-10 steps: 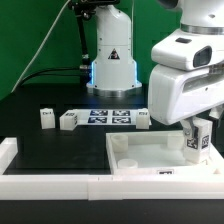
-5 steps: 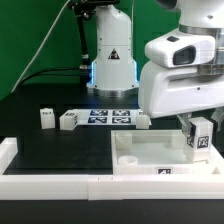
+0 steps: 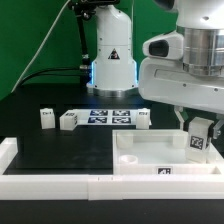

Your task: Assemble one leg

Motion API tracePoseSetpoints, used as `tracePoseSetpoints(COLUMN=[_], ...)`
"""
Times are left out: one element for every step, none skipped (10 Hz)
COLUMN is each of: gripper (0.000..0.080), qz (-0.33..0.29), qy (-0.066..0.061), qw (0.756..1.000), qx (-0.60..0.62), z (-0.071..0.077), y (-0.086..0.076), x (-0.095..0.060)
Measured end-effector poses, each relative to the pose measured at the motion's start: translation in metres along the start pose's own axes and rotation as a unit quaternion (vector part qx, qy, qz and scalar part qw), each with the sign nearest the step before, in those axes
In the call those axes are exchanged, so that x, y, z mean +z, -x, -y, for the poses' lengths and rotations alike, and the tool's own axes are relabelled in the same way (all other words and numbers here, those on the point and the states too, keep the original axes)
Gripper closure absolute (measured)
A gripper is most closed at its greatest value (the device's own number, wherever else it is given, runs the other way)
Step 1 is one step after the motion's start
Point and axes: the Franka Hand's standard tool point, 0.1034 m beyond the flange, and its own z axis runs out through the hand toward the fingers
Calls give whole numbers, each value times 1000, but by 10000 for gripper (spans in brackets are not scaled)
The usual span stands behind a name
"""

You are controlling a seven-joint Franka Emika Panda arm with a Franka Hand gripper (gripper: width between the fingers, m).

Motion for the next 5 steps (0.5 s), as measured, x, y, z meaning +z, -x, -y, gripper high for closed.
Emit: tracePoseSetpoints(gripper=[507,507,507,507,326], qz=[-2,-2,0,-1,-1], qy=[2,2,0,1,1], qw=[997,993,986,982,986], qx=[72,122,166,190,164], z=[0,0,0,0,0], y=[0,0,0,0,1], x=[0,0,0,1,1])
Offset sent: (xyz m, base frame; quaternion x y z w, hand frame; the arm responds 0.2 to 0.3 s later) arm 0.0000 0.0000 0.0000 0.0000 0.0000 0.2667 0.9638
